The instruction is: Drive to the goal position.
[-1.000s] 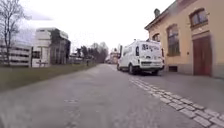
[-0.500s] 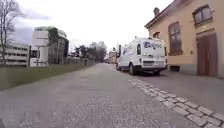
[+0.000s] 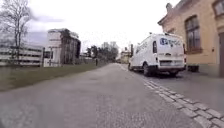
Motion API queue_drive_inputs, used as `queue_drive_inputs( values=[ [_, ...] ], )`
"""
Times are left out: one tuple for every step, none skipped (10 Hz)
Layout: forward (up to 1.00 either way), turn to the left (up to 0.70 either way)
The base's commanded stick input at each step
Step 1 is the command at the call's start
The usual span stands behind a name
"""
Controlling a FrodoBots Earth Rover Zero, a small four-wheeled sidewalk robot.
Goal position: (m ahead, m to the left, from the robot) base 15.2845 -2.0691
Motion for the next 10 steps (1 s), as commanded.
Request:
queue_drive_inputs(
  values=[
    [1.0, 0.0],
    [1.0, 0.0],
    [1.0, 0.0],
    [1.0, 0.0],
    [1.0, 0.0],
    [1.0, 0.0],
    [1.0, 0.0],
    [1.0, 0.0],
    [1.0, 0.0],
    [1.0, 0.0]
  ],
)
